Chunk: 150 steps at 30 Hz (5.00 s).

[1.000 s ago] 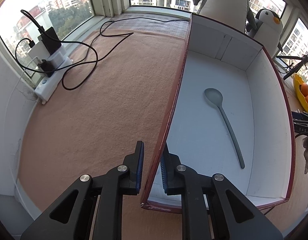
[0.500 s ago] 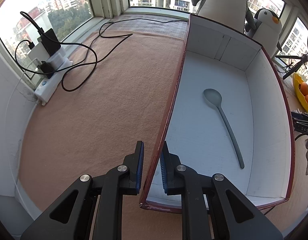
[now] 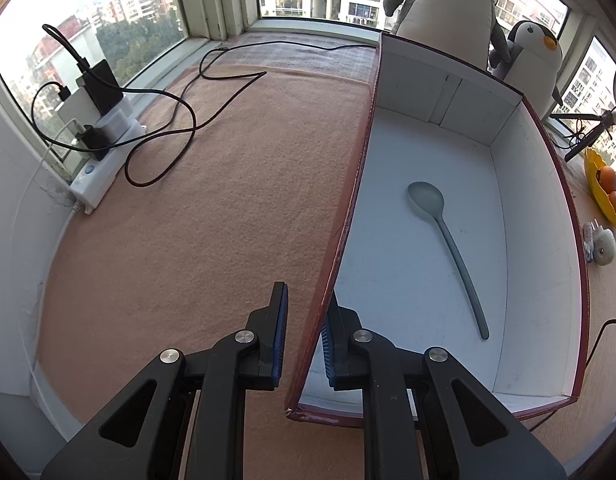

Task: Organize rigid objects
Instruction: 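Carry the tape measure into the box and release it beside the spoon, then move the right gripper toward the white night-light, then grasp the white night-light with the right gripper, then carry the night-light into the box and open the right gripper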

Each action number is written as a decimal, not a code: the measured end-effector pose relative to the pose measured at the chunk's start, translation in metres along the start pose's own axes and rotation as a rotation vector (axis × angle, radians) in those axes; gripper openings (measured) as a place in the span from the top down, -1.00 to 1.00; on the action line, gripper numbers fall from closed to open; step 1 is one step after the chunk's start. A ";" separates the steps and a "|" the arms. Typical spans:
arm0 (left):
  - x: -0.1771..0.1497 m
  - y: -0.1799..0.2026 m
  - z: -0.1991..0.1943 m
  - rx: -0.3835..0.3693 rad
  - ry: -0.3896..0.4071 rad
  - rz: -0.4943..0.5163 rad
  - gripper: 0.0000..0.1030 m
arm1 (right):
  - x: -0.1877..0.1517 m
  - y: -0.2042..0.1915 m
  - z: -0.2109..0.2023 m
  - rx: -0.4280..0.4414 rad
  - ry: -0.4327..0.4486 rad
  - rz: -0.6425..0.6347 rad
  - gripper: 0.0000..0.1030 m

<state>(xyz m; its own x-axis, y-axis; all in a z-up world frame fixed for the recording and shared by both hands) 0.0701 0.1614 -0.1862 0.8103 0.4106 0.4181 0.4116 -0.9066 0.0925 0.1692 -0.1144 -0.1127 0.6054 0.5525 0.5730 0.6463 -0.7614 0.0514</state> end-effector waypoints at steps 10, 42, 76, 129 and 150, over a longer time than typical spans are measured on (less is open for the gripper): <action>0.003 0.003 -0.002 -0.012 0.020 0.011 0.81 | 0.039 -0.085 -0.022 0.107 0.075 -0.140 0.10; 0.003 0.001 -0.002 -0.033 0.040 0.020 0.84 | 0.048 -0.164 0.044 0.146 -0.055 -0.260 0.10; 0.002 0.000 -0.001 -0.017 0.036 0.034 0.83 | 0.043 -0.127 0.007 0.051 0.045 -0.210 -0.52; 0.004 0.003 0.004 -0.013 -0.013 0.019 0.67 | -0.126 0.178 0.056 -0.198 -0.285 0.219 -0.51; 0.007 0.007 0.003 -0.023 -0.005 0.021 0.67 | -0.139 0.167 0.009 -0.196 -0.185 0.321 0.12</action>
<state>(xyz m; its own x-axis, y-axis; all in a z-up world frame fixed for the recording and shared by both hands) 0.0796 0.1582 -0.1859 0.8207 0.3923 0.4154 0.3854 -0.9168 0.1044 0.1975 -0.3150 -0.1914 0.8467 0.3144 0.4292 0.3212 -0.9452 0.0586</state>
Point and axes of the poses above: each gripper's, at about its wrist camera, not at the fingertips, and z roughly the way its jaws point, y to its right, x to its top, the point moved 5 cm from there along z, roughly the way its jaws point, and after that the axes turned 11 degrees about -z, right-handed, at the moved point
